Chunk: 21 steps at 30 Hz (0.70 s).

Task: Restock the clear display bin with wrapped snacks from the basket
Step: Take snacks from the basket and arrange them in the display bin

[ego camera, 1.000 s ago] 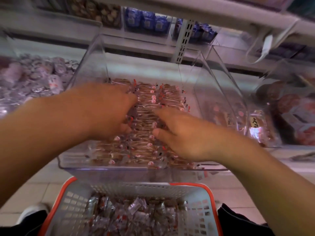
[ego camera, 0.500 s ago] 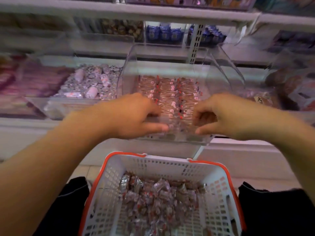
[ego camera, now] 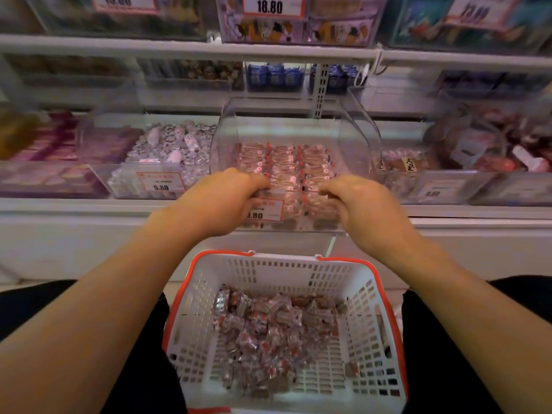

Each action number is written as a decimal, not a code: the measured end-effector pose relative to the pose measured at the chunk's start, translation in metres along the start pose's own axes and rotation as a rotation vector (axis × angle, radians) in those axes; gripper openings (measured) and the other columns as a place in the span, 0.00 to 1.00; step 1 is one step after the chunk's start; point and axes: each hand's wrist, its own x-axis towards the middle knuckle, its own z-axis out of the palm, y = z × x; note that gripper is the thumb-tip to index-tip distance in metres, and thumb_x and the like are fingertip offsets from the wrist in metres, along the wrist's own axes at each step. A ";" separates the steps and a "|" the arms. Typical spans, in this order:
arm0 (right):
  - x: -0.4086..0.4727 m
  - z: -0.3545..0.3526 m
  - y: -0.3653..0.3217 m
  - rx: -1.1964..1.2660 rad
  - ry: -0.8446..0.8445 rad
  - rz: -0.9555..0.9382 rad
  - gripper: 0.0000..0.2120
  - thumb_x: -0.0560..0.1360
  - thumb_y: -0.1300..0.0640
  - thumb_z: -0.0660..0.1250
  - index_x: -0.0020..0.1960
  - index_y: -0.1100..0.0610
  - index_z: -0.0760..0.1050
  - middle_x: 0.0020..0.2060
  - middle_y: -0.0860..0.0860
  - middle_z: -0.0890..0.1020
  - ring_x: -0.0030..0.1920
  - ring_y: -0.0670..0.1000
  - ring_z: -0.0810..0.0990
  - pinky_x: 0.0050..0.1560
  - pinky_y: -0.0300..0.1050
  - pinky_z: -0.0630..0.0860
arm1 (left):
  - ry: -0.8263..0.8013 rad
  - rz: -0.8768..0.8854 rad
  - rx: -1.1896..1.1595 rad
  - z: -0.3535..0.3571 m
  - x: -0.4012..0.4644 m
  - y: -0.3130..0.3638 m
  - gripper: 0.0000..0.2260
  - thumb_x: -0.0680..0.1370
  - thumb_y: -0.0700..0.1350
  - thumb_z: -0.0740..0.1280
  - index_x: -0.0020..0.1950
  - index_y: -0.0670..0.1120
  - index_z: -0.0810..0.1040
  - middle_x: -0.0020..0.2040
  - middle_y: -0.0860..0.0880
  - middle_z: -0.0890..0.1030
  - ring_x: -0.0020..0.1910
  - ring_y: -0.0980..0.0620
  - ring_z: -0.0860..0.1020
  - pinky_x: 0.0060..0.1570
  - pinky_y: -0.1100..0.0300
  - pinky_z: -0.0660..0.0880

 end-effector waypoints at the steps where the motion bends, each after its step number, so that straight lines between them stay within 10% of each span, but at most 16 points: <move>1: -0.007 0.003 -0.006 0.009 0.077 -0.006 0.17 0.75 0.69 0.66 0.61 0.57 0.79 0.56 0.54 0.81 0.57 0.58 0.78 0.56 0.54 0.76 | 0.041 -0.014 0.025 0.000 -0.003 0.002 0.11 0.80 0.45 0.64 0.62 0.50 0.75 0.55 0.46 0.81 0.54 0.42 0.78 0.51 0.46 0.76; 5: -0.048 0.033 -0.043 0.144 0.377 -0.057 0.09 0.76 0.62 0.67 0.56 0.59 0.79 0.51 0.53 0.81 0.53 0.55 0.78 0.53 0.49 0.76 | 0.542 0.007 -0.031 0.016 -0.029 0.019 0.09 0.76 0.43 0.68 0.56 0.46 0.77 0.50 0.48 0.79 0.50 0.47 0.75 0.51 0.51 0.73; 8: -0.070 0.080 -0.066 0.232 -0.041 0.089 0.11 0.75 0.54 0.66 0.56 0.54 0.76 0.51 0.52 0.80 0.52 0.55 0.79 0.48 0.51 0.78 | 0.675 -0.118 -0.197 0.051 -0.053 0.037 0.03 0.74 0.44 0.66 0.46 0.47 0.74 0.40 0.52 0.76 0.40 0.51 0.73 0.41 0.57 0.69; 16: -0.171 0.233 -0.051 0.307 -1.072 0.685 0.49 0.70 0.49 0.78 0.79 0.60 0.52 0.76 0.58 0.63 0.73 0.61 0.66 0.67 0.49 0.71 | -0.800 -0.618 -0.279 0.225 -0.144 0.026 0.26 0.77 0.51 0.68 0.73 0.44 0.68 0.68 0.41 0.74 0.61 0.42 0.76 0.60 0.52 0.73; 21: -0.181 0.302 -0.034 0.531 -1.088 0.886 0.63 0.64 0.49 0.82 0.81 0.56 0.40 0.80 0.57 0.52 0.77 0.61 0.59 0.73 0.50 0.65 | -1.030 -0.784 -0.340 0.301 -0.155 0.019 0.35 0.77 0.57 0.70 0.75 0.38 0.63 0.73 0.40 0.69 0.68 0.43 0.71 0.61 0.56 0.70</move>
